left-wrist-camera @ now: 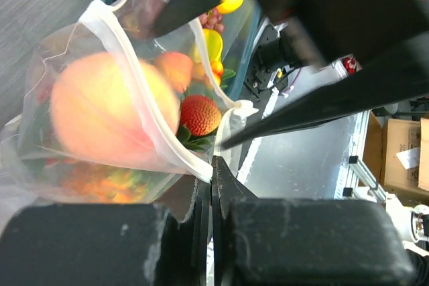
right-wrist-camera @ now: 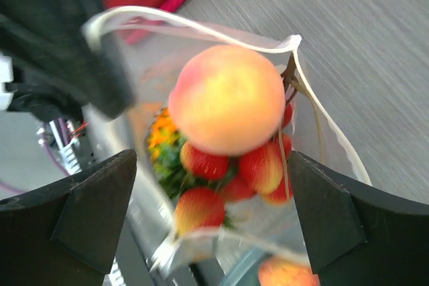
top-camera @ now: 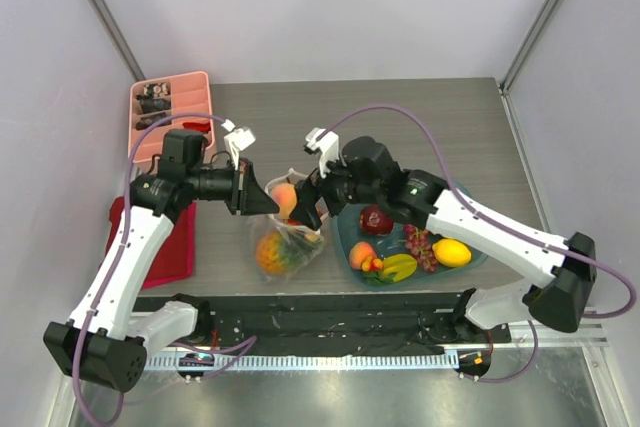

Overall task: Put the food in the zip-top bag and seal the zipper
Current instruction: Place the fake fruit in the zipper food storage bag, then adjust the zipper food storage bag at the center of the board.

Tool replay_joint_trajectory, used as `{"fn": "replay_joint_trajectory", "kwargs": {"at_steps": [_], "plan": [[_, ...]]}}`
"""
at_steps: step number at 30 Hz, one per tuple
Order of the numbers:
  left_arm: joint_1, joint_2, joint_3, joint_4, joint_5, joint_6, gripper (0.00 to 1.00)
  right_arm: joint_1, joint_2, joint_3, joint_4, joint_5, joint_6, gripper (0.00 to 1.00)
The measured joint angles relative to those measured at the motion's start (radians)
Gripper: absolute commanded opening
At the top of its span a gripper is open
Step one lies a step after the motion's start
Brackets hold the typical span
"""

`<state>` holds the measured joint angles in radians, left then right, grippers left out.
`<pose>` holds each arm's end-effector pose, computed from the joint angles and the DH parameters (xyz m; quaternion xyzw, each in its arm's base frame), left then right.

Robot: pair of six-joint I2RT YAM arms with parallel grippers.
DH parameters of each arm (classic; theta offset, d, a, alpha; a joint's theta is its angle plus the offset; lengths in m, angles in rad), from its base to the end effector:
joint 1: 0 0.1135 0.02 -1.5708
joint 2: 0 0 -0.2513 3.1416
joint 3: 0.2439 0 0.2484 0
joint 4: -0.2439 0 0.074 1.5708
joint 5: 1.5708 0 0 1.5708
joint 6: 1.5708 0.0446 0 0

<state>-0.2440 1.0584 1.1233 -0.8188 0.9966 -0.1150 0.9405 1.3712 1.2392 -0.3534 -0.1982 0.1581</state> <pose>0.1899 -0.0859 0.3408 0.2414 0.7922 -0.4939 0.2650 0.1822 0.2646 0.3326 -0.3721 0.7683 0.3406 0.3941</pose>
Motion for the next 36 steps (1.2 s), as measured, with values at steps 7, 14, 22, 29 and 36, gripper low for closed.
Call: {"fn": "replay_joint_trajectory", "kwargs": {"at_steps": [7,14,22,29,36], "plan": [[0.004,0.018,0.0,0.029,0.011,-0.015,0.0,-0.159,-0.102,0.055,-0.119,-0.078,-0.021,0.93],[0.004,0.021,0.001,0.031,0.015,-0.016,0.0,-0.308,0.027,0.051,-0.153,-0.126,0.015,0.86],[0.004,0.021,0.01,0.029,0.01,-0.016,0.0,-0.309,0.175,0.014,-0.153,-0.211,0.063,0.01],[0.004,0.012,0.01,0.003,-0.092,-0.028,0.0,-0.287,0.19,0.126,-0.175,-0.339,0.099,0.01],[-0.068,-0.021,0.009,-0.014,-0.122,-0.058,0.02,-0.183,0.293,0.465,-0.31,-0.409,-0.088,0.01]]}}
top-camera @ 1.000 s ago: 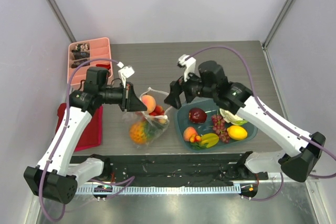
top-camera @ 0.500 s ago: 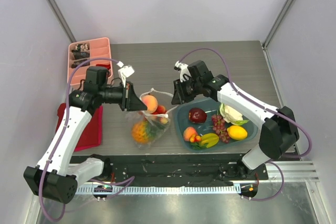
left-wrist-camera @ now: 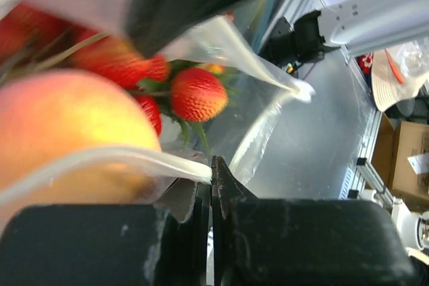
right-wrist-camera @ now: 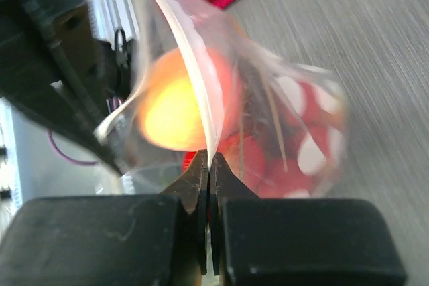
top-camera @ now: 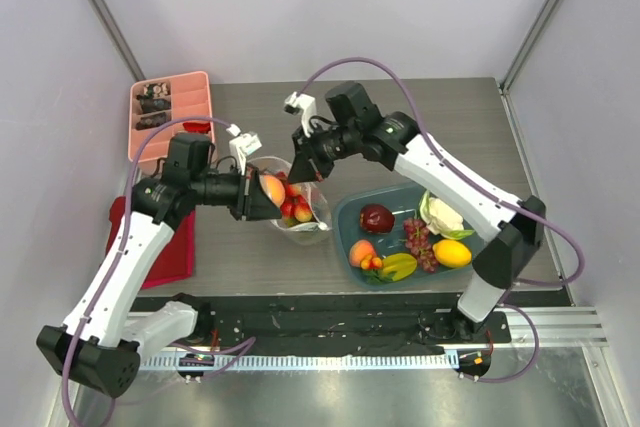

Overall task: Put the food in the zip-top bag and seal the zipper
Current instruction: Adjust the zipper food storage bag at the center of the board.

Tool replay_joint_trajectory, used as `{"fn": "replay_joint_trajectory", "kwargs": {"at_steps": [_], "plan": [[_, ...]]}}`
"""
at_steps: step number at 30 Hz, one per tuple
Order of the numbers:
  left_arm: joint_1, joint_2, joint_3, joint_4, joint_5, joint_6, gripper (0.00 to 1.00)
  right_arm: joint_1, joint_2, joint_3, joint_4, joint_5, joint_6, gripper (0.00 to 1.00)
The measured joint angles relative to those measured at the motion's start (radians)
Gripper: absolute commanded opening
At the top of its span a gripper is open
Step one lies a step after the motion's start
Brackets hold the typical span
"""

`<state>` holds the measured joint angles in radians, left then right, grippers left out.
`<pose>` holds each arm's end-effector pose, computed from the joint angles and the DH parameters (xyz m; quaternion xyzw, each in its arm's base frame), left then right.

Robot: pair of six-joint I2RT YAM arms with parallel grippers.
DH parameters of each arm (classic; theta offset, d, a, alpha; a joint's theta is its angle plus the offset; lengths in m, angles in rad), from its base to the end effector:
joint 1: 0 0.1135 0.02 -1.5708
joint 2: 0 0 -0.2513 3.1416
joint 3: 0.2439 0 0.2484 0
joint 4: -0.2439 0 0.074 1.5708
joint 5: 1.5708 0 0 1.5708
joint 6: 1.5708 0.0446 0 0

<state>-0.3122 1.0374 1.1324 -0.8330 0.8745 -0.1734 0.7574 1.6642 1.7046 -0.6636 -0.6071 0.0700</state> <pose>0.1821 -0.0947 0.3434 0.2283 0.8146 -0.4640 0.2626 0.2526 0.2739 0.3688 -0.4145 0.7535 0.4186 0.2918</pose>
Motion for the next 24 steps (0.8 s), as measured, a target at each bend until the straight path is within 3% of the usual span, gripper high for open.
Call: {"fn": "replay_joint_trajectory", "kwargs": {"at_steps": [1,4,6,7,9,13,18,24], "plan": [[-0.011,-0.007,0.0,-0.004,-0.002,-0.002,0.13,0.007,0.03,0.039,-0.03,-0.011,-0.032,0.01],[-0.022,-0.027,-0.012,-0.019,-0.015,0.015,0.32,0.02,0.104,0.086,-0.105,-0.026,-0.14,0.01],[-0.022,-0.034,-0.021,-0.034,-0.031,0.036,0.37,0.021,0.138,0.086,-0.153,-0.028,-0.195,0.01],[-0.022,-0.035,-0.023,-0.045,-0.039,0.053,0.48,0.021,0.157,0.086,-0.173,-0.029,-0.222,0.01],[-0.022,-0.037,-0.023,-0.068,-0.055,0.096,0.55,0.023,0.195,0.086,-0.198,-0.036,-0.277,0.01],[-0.021,-0.05,0.04,-0.191,-0.097,0.279,0.73,0.024,0.245,0.1,-0.223,-0.051,-0.336,0.01],[-0.02,-0.139,0.168,-0.322,-0.124,0.616,0.8,0.026,0.286,0.188,-0.237,-0.078,-0.34,0.01],[-0.021,-0.264,0.141,-0.398,-0.116,0.985,0.79,0.038,0.29,0.284,-0.235,-0.12,-0.328,0.01]]}}
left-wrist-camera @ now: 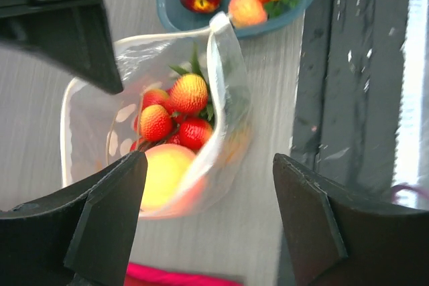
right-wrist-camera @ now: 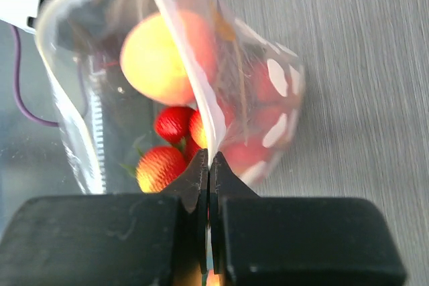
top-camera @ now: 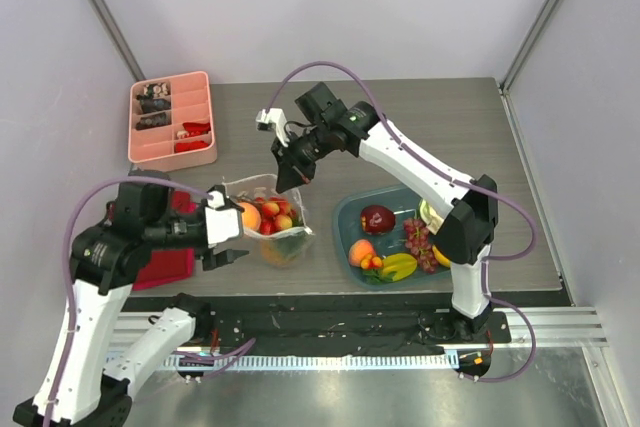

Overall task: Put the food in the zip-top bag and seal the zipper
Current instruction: Adjust the zipper food storage bag at the center of the board, then zip the zipper food storage bag at the center of the board.

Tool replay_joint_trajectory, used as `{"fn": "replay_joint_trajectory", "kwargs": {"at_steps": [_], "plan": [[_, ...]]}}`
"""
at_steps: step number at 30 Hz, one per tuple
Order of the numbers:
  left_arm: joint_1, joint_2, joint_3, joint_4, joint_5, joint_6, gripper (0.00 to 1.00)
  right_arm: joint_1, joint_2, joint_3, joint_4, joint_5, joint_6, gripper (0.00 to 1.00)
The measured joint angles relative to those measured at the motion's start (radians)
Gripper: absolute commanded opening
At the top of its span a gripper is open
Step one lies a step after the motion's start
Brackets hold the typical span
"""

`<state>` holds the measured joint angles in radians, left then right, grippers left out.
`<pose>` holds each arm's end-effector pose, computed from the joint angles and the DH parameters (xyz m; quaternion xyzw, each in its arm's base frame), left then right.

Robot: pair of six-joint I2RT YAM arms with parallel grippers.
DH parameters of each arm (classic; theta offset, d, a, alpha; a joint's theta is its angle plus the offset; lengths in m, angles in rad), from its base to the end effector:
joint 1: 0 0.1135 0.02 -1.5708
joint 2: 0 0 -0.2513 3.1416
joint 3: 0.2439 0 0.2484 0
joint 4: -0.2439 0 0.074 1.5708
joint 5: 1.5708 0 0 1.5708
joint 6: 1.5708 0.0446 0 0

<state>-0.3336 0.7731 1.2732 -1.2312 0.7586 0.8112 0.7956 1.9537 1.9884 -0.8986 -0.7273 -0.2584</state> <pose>0.0864 -0.0624 0.3862 0.5863 0.6313 -0.2390 0.4479 0.2744 0.3225 0.3333 -0.5474 0.6959 0.4076 0.2233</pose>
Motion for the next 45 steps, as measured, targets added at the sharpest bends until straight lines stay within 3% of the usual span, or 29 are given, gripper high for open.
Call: {"fn": "replay_joint_trajectory", "kwargs": {"at_steps": [6,10,14,18,22,24,26,27,30,31,36,38,39,42,45], "plan": [[-0.025,0.074,-0.077,-0.006,0.0,0.214,0.77,0.015,0.037,0.053,0.002,-0.014,0.007,0.01],[-0.098,0.121,-0.122,0.038,-0.031,0.222,0.74,0.019,0.061,0.055,0.003,-0.016,0.014,0.01],[-0.197,0.14,-0.179,0.085,-0.097,0.204,0.53,0.02,0.067,0.055,0.003,-0.015,0.021,0.01],[-0.256,0.149,-0.234,0.161,-0.165,0.138,0.47,0.026,0.067,0.061,0.005,-0.016,0.025,0.01],[-0.261,0.138,-0.257,0.245,-0.2,0.079,0.49,0.039,0.067,0.071,0.008,-0.016,0.026,0.01],[-0.267,0.124,-0.265,0.286,-0.217,0.055,0.65,0.045,0.069,0.073,0.008,-0.018,0.026,0.01],[-0.27,0.108,-0.273,0.317,-0.229,0.039,0.66,0.05,0.073,0.077,0.008,-0.019,0.026,0.01],[-0.273,0.103,-0.277,0.332,-0.238,0.032,0.63,0.052,0.076,0.08,0.009,-0.021,0.027,0.01],[-0.275,0.106,-0.281,0.349,-0.255,0.024,0.42,0.056,0.082,0.082,0.012,-0.021,0.029,0.01],[-0.275,0.111,-0.28,0.347,-0.254,0.026,0.29,0.056,0.083,0.082,0.013,-0.021,0.029,0.01],[-0.278,0.141,-0.259,0.302,-0.21,0.009,0.01,0.056,0.095,0.093,0.017,-0.021,0.038,0.01],[-0.285,0.141,-0.244,0.295,-0.195,-0.01,0.0,0.056,0.104,0.112,0.02,-0.021,0.053,0.14],[-0.291,0.141,-0.238,0.298,-0.189,-0.025,0.0,0.056,0.109,0.122,0.022,-0.021,0.06,0.38],[-0.298,0.141,-0.232,0.313,-0.192,-0.089,0.0,0.058,0.113,0.142,0.034,-0.017,0.087,0.72],[-0.299,0.139,-0.232,0.338,-0.21,-0.151,0.0,0.049,0.093,0.131,0.067,0.01,0.105,0.85]]}}
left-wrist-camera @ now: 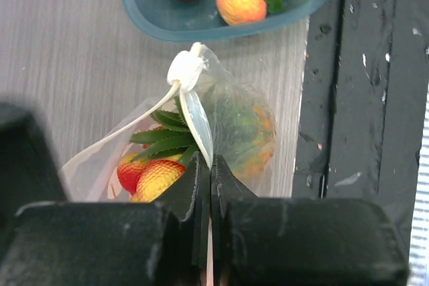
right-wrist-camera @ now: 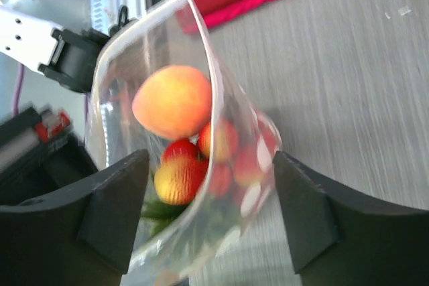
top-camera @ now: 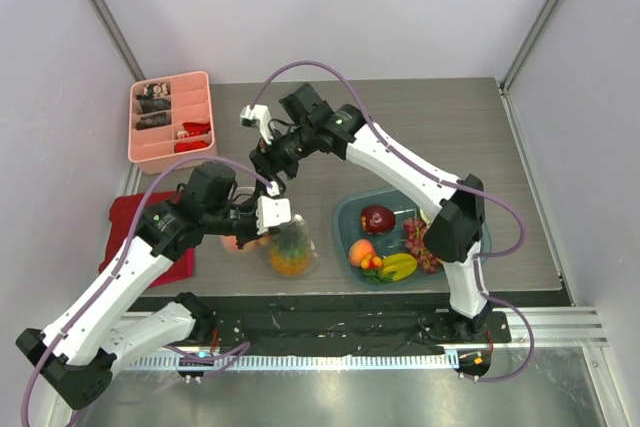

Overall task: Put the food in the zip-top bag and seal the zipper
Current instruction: Zip the zipper food storage bag at the center of the board.

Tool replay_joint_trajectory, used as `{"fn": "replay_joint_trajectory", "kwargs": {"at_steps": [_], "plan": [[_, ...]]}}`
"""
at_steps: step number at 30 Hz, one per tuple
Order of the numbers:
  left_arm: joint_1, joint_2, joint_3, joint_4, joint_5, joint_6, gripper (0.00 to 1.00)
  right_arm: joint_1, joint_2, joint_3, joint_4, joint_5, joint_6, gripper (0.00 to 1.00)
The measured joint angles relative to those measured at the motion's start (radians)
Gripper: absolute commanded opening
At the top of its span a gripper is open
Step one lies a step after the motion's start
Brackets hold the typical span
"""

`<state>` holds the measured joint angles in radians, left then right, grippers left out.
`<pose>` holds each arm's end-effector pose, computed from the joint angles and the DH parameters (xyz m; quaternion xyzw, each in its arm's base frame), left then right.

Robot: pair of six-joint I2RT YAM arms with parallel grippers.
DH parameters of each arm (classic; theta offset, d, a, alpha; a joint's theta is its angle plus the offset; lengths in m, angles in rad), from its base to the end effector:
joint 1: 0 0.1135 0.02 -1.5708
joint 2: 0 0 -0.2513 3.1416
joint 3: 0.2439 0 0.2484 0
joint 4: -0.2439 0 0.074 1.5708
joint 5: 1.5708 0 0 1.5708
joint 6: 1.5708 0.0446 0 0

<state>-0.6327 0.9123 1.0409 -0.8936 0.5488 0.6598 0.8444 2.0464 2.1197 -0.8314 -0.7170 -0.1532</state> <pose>0.1301 -0.1243 0.3251 0.6181 0.6430 -0.2441 0.3808 0.2765 0.3553 0.3404 -0.5333 0.6890 0.4286 0.2391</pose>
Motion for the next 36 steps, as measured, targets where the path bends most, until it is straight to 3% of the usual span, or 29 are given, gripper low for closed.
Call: {"fn": "replay_joint_trajectory", "kwargs": {"at_steps": [5,11,14,18,24,33,36], "plan": [[0.0,-0.04,-0.041,0.053,-0.026,-0.093,0.0,-0.082,-0.18,-0.22,0.081,0.04,0.029,0.85],[0.0,-0.082,-0.077,0.091,-0.052,-0.176,0.0,-0.238,-0.587,-0.575,0.207,0.088,0.006,0.85],[0.0,-0.087,-0.077,0.098,-0.064,-0.202,0.0,-0.212,-0.847,-0.809,0.319,0.087,-0.003,0.85],[0.0,-0.08,-0.076,0.109,-0.07,-0.232,0.0,-0.14,-1.002,-0.985,0.452,0.09,-0.006,0.84],[0.0,-0.048,-0.055,0.127,-0.071,-0.266,0.0,-0.036,-0.912,-1.077,0.602,0.134,-0.018,0.78],[0.0,-0.045,-0.051,0.127,-0.066,-0.279,0.0,0.016,-0.807,-1.11,0.705,0.181,-0.054,0.69],[0.0,-0.039,-0.046,0.129,-0.058,-0.283,0.0,0.02,-0.787,-1.11,0.736,0.182,-0.055,0.59]]}}
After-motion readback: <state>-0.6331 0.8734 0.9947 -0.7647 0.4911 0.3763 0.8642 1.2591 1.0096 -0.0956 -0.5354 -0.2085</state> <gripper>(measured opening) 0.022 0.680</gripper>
